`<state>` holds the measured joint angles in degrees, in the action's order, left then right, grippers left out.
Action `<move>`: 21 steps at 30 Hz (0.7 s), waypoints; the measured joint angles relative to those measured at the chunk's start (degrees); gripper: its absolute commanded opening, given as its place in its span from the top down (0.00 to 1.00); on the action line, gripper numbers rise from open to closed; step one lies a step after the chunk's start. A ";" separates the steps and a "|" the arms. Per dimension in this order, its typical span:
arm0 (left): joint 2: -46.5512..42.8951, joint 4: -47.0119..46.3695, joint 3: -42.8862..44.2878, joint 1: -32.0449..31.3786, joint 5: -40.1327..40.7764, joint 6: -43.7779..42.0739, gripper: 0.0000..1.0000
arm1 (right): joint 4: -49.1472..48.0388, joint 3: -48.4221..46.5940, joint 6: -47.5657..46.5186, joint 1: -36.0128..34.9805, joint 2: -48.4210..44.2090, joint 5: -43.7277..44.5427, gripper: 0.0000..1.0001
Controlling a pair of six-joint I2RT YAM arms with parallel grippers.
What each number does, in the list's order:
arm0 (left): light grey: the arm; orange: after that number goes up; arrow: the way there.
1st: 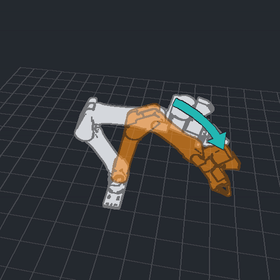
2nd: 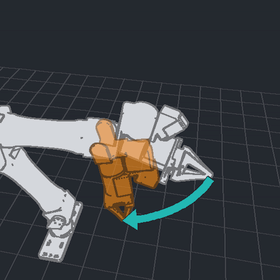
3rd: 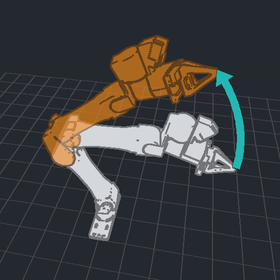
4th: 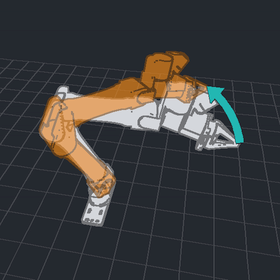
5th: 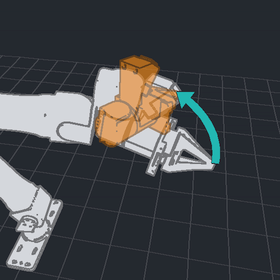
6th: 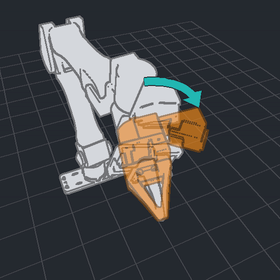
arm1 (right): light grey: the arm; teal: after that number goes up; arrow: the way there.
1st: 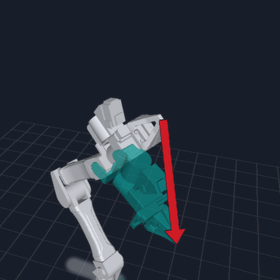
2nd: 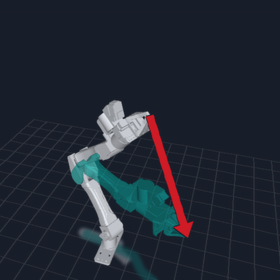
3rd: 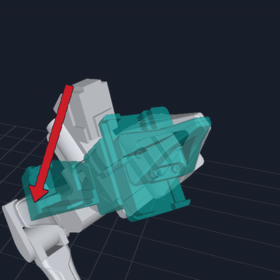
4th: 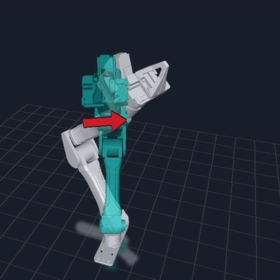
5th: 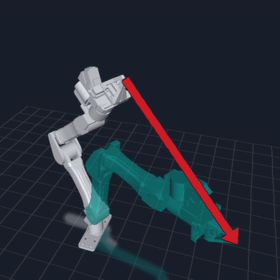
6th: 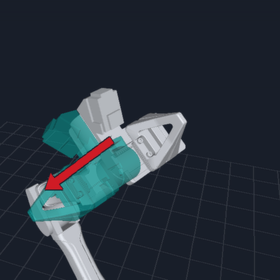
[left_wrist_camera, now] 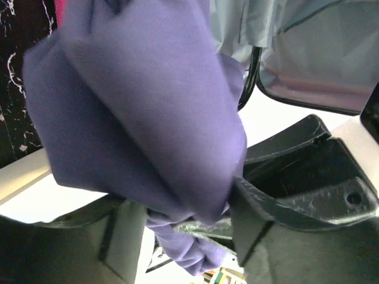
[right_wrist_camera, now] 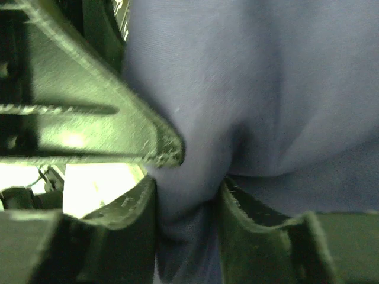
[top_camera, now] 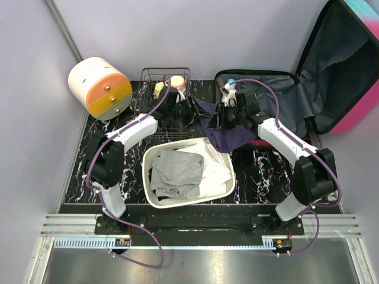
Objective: Open, take out, and arrange the luggage
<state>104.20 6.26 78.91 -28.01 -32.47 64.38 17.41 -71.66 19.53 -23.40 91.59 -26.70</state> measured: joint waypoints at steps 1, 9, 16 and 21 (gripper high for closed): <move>0.09 -0.57 -0.35 0.22 -0.37 0.13 0.69 | -0.04 0.00 -0.61 -0.09 0.00 -0.42 0.40; 0.02 5.90 -1.60 3.93 -1.57 -5.95 1.00 | 9.20 -4.09 -8.02 2.97 -3.45 -6.27 0.03; 0.02 20.46 5.29 4.74 1.84 -21.20 1.00 | 20.87 -24.90 -11.56 22.77 3.91 -10.19 0.00; 0.04 28.00 10.12 5.31 4.44 -30.45 1.00 | 29.00 -36.24 -13.55 30.51 18.95 -11.89 0.00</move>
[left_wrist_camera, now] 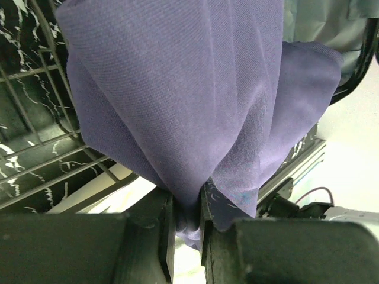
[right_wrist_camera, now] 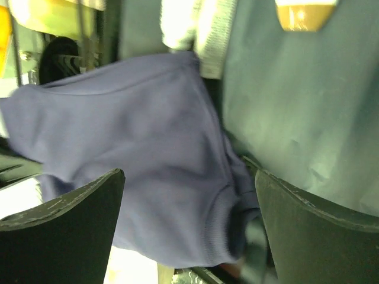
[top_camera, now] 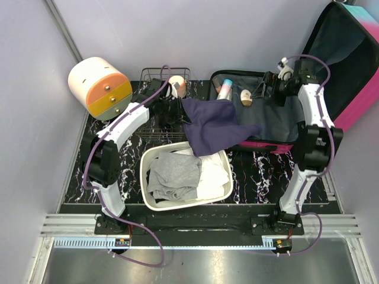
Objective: Open, take out, and arrange the luggage
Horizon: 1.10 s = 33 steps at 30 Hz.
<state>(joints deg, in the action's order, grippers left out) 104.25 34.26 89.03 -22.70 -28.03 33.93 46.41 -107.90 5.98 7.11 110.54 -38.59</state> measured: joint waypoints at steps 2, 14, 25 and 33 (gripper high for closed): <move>0.31 2.03 1.70 0.13 0.63 -2.56 1.00 | 4.37 -2.93 -1.09 1.09 6.36 -0.70 0.00; 4.28 6.01 5.55 0.35 1.53 -6.93 1.00 | 25.40 -9.25 -8.63 1.14 22.14 -10.97 0.01; 5.55 6.69 7.72 -0.76 3.32 -7.74 1.00 | 29.86 -5.07 -14.34 -3.19 24.11 -17.94 0.09; 5.90 6.71 8.13 -0.98 3.15 -8.52 1.00 | 30.14 -15.43 -19.32 -3.39 26.25 -22.64 1.00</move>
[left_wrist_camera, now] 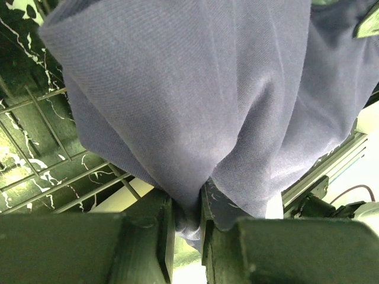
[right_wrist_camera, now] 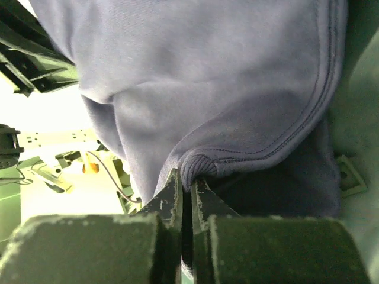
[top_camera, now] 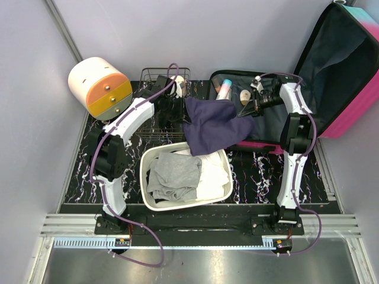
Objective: Open, take out, and arrange the luggage
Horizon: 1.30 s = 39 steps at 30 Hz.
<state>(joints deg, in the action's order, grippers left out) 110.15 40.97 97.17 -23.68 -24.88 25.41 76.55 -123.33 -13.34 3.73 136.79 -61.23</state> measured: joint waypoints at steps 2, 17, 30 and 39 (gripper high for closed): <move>0.00 0.09 0.55 -0.09 -0.17 -0.70 1.00 | -0.20 -1.46 -0.76 0.33 -0.57 -0.85 1.00; -4.96 2.38 1.68 -0.63 -3.80 -6.71 1.00 | -0.50 18.32 -7.02 0.94 -21.92 2.29 1.00; -8.70 7.10 -3.08 4.85 -6.73 -13.42 1.00 | 0.87 13.79 -0.33 1.29 -19.34 15.26 0.00; -4.48 8.79 -0.55 5.16 -7.08 -15.06 1.00 | -0.63 4.39 8.13 0.39 -3.96 15.50 0.00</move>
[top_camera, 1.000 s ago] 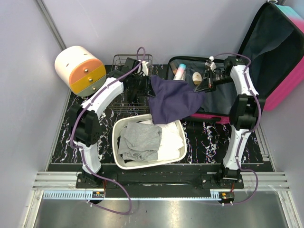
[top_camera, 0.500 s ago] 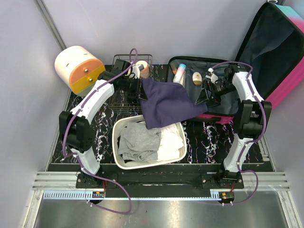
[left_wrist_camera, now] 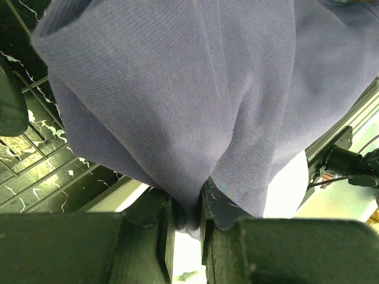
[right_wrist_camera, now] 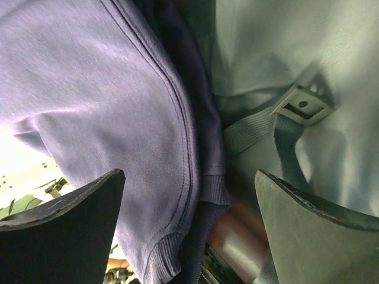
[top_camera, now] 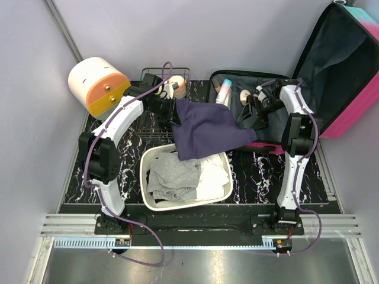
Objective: Open, take out, and arrange the luggage
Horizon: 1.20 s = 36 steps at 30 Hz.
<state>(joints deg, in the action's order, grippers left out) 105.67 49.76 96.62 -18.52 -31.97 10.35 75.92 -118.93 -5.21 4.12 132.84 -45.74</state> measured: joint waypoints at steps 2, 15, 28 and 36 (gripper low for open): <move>0.74 0.35 0.55 0.07 -0.04 0.00 1.00 | -0.02 2.25 0.98 -0.81 0.17 -0.50 0.00; 2.23 0.44 1.40 0.22 -0.46 1.51 1.00 | 1.07 5.38 0.92 -5.57 5.42 -14.25 0.68; -0.28 3.23 4.13 0.00 -4.28 -0.90 1.00 | -0.28 1.90 -7.41 -5.57 -9.20 -16.44 1.00; -14.51 11.82 -2.54 2.86 -8.22 -9.42 1.00 | -0.26 20.20 -10.99 -10.36 -27.15 -16.24 1.00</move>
<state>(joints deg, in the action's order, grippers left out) 91.15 61.58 94.08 -15.66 -40.18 0.93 75.66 -98.74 -16.21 -6.24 105.69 -61.98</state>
